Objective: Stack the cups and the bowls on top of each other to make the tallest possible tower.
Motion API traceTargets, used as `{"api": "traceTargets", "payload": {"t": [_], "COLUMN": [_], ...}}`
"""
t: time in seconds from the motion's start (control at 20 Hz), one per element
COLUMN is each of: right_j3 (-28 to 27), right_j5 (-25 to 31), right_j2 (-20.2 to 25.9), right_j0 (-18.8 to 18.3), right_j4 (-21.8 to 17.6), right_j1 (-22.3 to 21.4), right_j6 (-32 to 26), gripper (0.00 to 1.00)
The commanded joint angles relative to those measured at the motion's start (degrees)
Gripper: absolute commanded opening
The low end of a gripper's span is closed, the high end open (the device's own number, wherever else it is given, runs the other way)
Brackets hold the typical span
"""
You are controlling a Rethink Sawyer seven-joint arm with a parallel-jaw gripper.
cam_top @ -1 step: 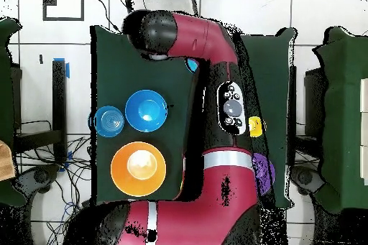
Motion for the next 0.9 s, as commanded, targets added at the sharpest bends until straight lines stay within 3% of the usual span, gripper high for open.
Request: {"api": "traceTargets", "payload": {"t": [0.05, 0.9], "right_j3": [11.98, 26.08], "right_j5": [-6.22, -19.18], "right_j2": [6.42, 9.08], "right_j0": [1.76, 1.38], "right_j4": [0.27, 0.16], "right_j1": [2.18, 0.28], "right_j6": [5.96, 8.93], "gripper": [1.0, 1.0]}}
